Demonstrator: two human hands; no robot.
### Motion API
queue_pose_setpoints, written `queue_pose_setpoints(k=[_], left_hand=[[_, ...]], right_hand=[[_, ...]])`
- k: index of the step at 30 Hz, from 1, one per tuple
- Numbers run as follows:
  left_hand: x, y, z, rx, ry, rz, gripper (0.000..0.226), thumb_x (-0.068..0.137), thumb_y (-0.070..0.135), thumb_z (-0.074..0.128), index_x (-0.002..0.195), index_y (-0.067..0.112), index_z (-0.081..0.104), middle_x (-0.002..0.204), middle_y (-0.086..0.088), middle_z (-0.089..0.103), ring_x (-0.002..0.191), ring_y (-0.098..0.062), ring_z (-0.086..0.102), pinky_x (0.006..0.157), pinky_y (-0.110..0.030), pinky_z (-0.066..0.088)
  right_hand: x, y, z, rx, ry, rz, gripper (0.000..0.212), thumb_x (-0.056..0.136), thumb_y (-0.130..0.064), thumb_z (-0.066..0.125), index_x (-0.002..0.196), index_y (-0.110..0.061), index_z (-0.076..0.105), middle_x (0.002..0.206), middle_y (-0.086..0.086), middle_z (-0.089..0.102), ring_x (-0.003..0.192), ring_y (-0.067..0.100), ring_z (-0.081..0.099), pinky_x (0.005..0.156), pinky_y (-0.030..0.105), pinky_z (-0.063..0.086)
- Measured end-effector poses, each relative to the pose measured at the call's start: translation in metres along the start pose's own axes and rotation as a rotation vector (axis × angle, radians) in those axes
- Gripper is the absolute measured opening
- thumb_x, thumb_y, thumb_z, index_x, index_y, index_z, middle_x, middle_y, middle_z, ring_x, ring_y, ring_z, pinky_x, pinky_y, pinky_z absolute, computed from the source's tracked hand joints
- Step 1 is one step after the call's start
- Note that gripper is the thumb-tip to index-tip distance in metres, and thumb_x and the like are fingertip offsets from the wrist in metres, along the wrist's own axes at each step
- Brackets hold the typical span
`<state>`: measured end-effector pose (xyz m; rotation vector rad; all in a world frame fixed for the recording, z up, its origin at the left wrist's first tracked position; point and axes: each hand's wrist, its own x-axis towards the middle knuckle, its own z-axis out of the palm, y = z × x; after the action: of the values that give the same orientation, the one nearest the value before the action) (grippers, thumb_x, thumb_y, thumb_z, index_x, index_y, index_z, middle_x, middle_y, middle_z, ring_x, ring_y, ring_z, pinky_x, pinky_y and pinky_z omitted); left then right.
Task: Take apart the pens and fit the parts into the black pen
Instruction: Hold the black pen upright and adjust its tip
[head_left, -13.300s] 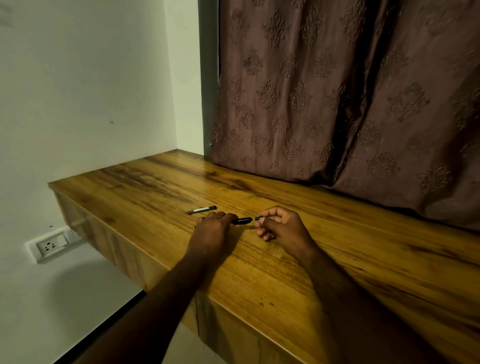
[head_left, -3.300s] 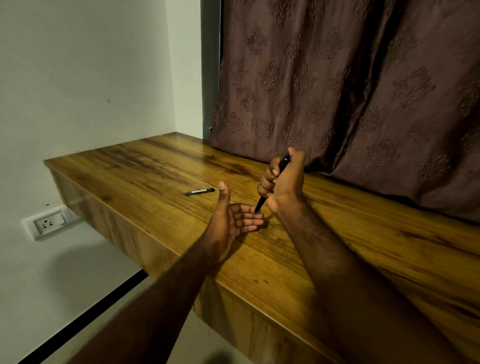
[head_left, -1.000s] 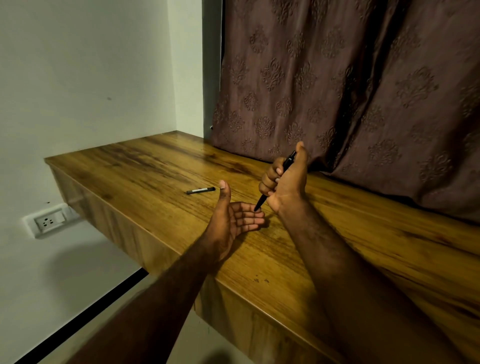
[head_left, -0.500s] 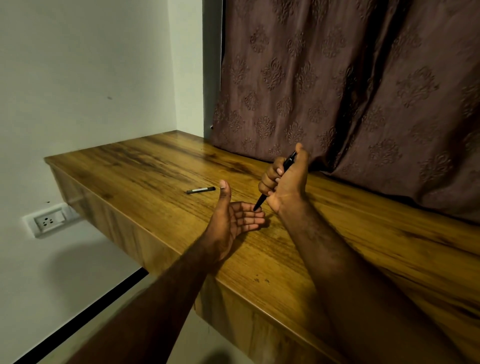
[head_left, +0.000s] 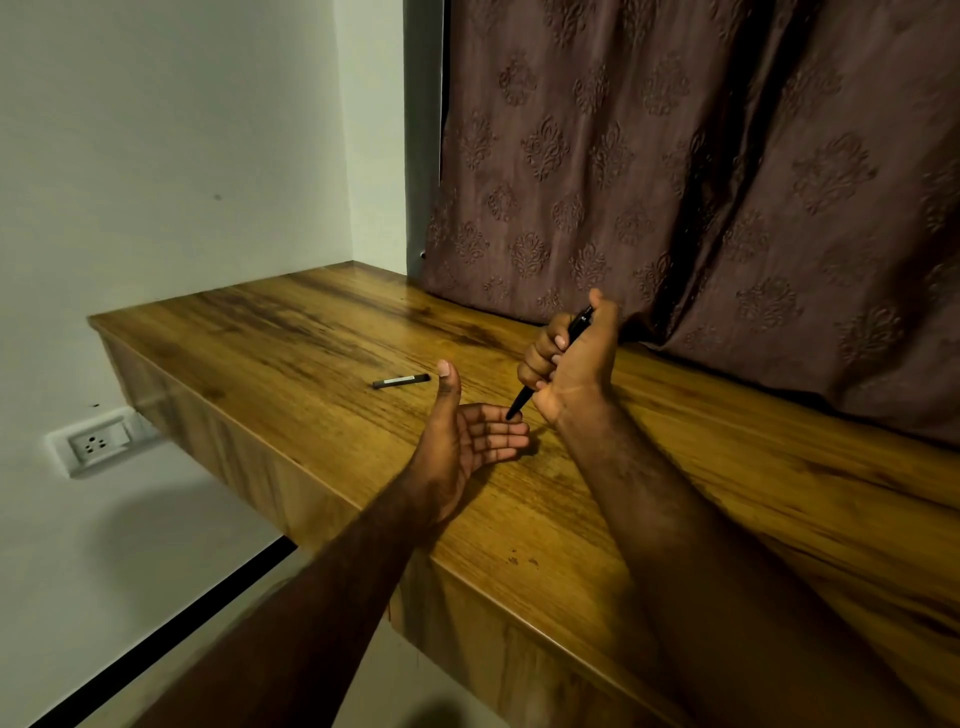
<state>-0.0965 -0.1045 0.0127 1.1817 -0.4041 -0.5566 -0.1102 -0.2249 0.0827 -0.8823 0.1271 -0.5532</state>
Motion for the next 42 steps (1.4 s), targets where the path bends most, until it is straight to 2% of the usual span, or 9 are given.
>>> queue_pose_setpoints(k=[6,11,16,21,25,28,32,42], left_hand=[[-0.0011,0.0009,0.0014,-0.004,0.004,0.005,0.101,0.067,0.08,0.019,0.101,-0.004,0.064,0.106,-0.027,0.068,0.103,-0.037,0.065,0.1,-0.048,0.046],[-0.001,0.0019,0.0019,-0.022,0.005,0.006,0.099,0.069,0.079,0.018,0.099,-0.003,0.064,0.104,-0.026,0.068,0.105,-0.039,0.063,0.103,-0.05,0.044],[-0.0005,0.0017,0.0014,-0.036,0.013,0.0,0.097,0.079,0.077,0.013,0.102,-0.003,0.063,0.105,-0.026,0.068,0.104,-0.037,0.064,0.102,-0.049,0.045],[0.0001,0.0013,0.001,-0.043,0.016,-0.001,0.099,0.073,0.079,0.017,0.103,-0.004,0.063,0.102,-0.026,0.069,0.097,-0.034,0.067,0.098,-0.048,0.047],[0.0003,0.0007,0.0001,-0.042,0.017,0.0,0.098,0.081,0.076,0.012,0.104,-0.005,0.062,0.105,-0.027,0.067,0.1,-0.035,0.066,0.097,-0.047,0.047],[0.0009,0.0006,-0.0003,-0.026,0.015,-0.001,0.101,0.079,0.078,0.012,0.103,-0.006,0.063,0.106,-0.028,0.067,0.101,-0.035,0.066,0.098,-0.046,0.048],[0.001,-0.0001,-0.0001,-0.013,0.014,0.002,0.1,0.078,0.078,0.012,0.1,-0.004,0.064,0.103,-0.026,0.068,0.098,-0.033,0.067,0.097,-0.045,0.048],[-0.0006,0.0009,0.0019,-0.001,0.009,0.003,0.098,0.085,0.073,0.007,0.098,-0.005,0.064,0.104,-0.027,0.067,0.096,-0.032,0.066,0.098,-0.046,0.047]], right_hand=[[0.0012,-0.001,-0.0004,0.002,0.021,0.003,0.055,0.092,-0.051,0.034,0.05,-0.018,0.029,0.041,-0.004,0.018,0.036,0.012,0.01,0.045,0.018,0.009],[0.0027,-0.0018,-0.003,0.032,0.007,0.025,0.062,0.092,-0.062,0.032,0.049,-0.017,0.031,0.039,-0.003,0.02,0.034,0.012,0.012,0.044,0.017,0.01],[0.0042,-0.0018,-0.004,0.039,0.052,0.005,0.053,0.091,-0.05,0.035,0.049,-0.018,0.031,0.04,-0.004,0.018,0.036,0.013,0.01,0.043,0.016,0.012],[0.0037,-0.0023,-0.0033,0.056,0.05,0.008,0.057,0.091,-0.054,0.033,0.049,-0.017,0.031,0.039,-0.003,0.018,0.035,0.013,0.011,0.042,0.015,0.012],[0.0034,-0.0018,-0.0026,0.05,0.049,-0.005,0.054,0.091,-0.051,0.034,0.049,-0.017,0.03,0.04,-0.003,0.018,0.035,0.013,0.011,0.043,0.015,0.012],[0.0026,-0.002,-0.0025,0.052,0.04,-0.001,0.058,0.092,-0.056,0.032,0.049,-0.016,0.031,0.039,-0.003,0.019,0.035,0.013,0.011,0.042,0.016,0.012],[0.0017,-0.0028,-0.0009,0.04,0.044,-0.008,0.053,0.09,-0.048,0.033,0.048,-0.017,0.03,0.04,-0.003,0.018,0.035,0.013,0.011,0.043,0.014,0.013],[0.0007,-0.0027,0.0002,0.03,0.033,-0.013,0.054,0.091,-0.05,0.033,0.048,-0.017,0.03,0.04,-0.003,0.019,0.035,0.013,0.011,0.043,0.014,0.013]])
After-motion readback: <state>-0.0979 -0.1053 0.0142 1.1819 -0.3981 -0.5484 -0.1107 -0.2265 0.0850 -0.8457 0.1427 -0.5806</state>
